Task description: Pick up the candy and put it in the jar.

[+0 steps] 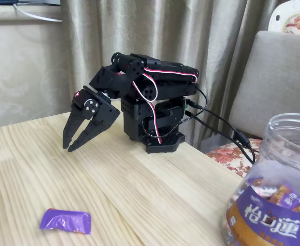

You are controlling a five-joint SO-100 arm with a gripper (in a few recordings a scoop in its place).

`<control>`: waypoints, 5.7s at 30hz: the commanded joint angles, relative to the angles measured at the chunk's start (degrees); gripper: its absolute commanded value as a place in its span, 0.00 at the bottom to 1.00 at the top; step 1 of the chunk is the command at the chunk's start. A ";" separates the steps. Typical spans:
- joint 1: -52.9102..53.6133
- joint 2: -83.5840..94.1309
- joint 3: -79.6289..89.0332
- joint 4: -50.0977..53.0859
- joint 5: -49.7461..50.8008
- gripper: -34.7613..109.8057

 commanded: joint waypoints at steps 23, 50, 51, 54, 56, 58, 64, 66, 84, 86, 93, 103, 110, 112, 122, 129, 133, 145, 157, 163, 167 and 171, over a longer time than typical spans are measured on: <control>-15.73 0.18 1.23 -5.01 -10.46 0.24; -3.52 -18.11 -35.60 3.08 -23.29 0.24; -3.52 -20.83 -38.32 3.43 -21.45 0.24; -5.98 -28.39 -48.08 8.70 -19.78 0.24; -9.32 -33.40 -55.11 14.06 -19.34 0.27; -13.54 -36.39 -58.71 16.52 -20.13 0.31; -26.46 -43.86 -61.44 23.12 -26.37 0.41; -31.03 -45.18 -60.47 24.08 -27.42 0.44; -25.31 -58.62 -44.74 2.81 -37.97 0.53; -23.29 -61.00 -44.21 0.26 -38.85 0.53; -20.65 -62.93 -43.86 -3.52 -38.32 0.53; -17.75 -58.89 -41.66 -2.81 -35.07 0.51; -19.25 -63.90 -38.06 -10.63 -32.17 0.53; -19.95 -66.09 -37.53 -13.18 -31.99 0.53; -25.40 -69.26 -40.87 -14.94 -27.69 0.53; -25.58 -73.74 -42.89 -17.67 -26.02 0.53; -25.40 -74.71 -43.24 -19.16 -25.93 0.53; -26.46 -76.55 -44.30 -21.01 -23.64 0.52; -27.86 -77.34 -41.40 -24.17 -21.71 0.51; -29.27 -74.62 -36.39 -25.75 -21.62 0.49; -29.09 -73.65 -34.80 -25.31 -21.27 0.49; -29.71 -74.00 -35.07 -24.26 -22.06 0.49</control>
